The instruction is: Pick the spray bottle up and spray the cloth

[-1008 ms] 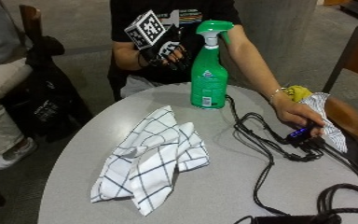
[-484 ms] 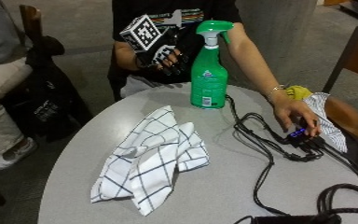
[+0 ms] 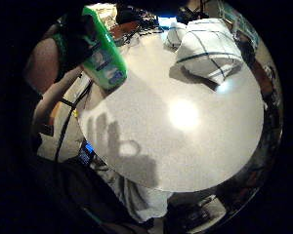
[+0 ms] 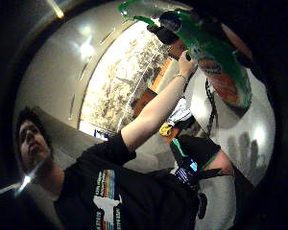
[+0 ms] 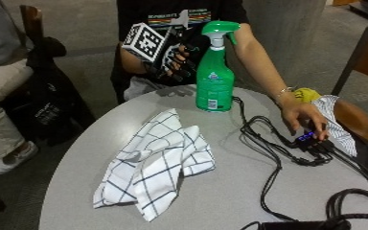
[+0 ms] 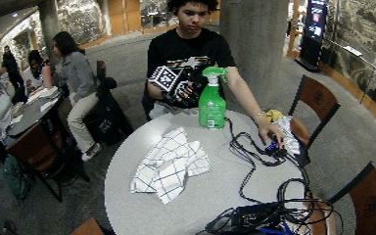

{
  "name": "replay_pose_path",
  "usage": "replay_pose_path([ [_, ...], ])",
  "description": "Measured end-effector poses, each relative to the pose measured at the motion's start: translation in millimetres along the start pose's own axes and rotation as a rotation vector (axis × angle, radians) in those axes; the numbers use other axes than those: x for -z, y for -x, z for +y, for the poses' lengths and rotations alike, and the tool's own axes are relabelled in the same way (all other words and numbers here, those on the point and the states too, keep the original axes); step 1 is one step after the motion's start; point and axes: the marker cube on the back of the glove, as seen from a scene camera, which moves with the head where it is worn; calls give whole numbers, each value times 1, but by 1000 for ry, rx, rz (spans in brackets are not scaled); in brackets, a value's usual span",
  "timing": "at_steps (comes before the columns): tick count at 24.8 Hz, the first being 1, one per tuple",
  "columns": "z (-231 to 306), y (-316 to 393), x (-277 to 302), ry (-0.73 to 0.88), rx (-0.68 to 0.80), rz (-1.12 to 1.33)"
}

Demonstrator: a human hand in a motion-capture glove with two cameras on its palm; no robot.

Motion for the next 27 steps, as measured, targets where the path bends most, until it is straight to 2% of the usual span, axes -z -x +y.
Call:
replay_pose_path([
  [8, -52, -16, 4, -43, -44, -253],
  [18, -104, -33, -14, 9, -87, -355],
  [27, -116, -29, -30, 34, -53, -408],
])
